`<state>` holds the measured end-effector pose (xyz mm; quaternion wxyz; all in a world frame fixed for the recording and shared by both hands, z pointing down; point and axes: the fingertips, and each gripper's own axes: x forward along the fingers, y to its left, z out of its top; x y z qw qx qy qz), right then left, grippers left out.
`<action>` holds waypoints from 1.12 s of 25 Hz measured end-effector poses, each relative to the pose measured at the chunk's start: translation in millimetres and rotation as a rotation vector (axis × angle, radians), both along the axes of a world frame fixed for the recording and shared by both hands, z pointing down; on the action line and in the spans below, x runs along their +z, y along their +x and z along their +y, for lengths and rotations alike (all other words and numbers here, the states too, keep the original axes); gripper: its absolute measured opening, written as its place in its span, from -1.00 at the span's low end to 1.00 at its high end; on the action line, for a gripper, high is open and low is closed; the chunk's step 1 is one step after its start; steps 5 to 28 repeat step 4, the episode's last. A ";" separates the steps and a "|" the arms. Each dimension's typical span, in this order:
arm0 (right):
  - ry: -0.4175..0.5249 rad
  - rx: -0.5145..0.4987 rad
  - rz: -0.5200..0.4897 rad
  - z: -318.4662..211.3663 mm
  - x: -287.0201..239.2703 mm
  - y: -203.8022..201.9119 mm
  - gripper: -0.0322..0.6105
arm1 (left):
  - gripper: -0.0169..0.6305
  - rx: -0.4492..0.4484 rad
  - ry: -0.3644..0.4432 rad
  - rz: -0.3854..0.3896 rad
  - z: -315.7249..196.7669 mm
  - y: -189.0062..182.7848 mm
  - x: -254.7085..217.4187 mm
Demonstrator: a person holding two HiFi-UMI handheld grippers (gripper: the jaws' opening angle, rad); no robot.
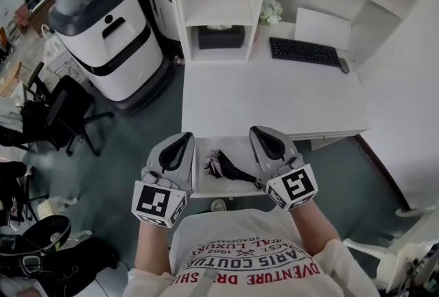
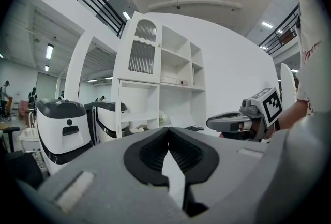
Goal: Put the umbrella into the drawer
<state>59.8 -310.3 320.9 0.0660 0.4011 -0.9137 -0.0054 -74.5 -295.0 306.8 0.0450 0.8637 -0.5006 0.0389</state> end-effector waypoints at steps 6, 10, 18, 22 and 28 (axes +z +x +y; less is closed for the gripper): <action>-0.005 -0.005 -0.001 -1.8 2.9 -4.9 -0.90 | -0.93 0.007 0.010 -0.011 -2.0 -2.5 3.6; -0.005 -0.005 -0.001 -1.8 2.9 -4.9 -0.90 | -0.93 0.007 0.010 -0.011 -2.0 -2.5 3.6; -0.005 -0.005 -0.001 -1.8 2.9 -4.9 -0.90 | -0.93 0.007 0.010 -0.011 -2.0 -2.5 3.6; -0.005 -0.005 -0.001 -1.8 2.9 -4.9 -0.90 | -0.93 0.007 0.010 -0.011 -2.0 -2.5 3.6; -0.005 -0.005 -0.001 -1.8 2.9 -4.9 -0.90 | -0.93 0.007 0.010 -0.011 -2.0 -2.5 3.6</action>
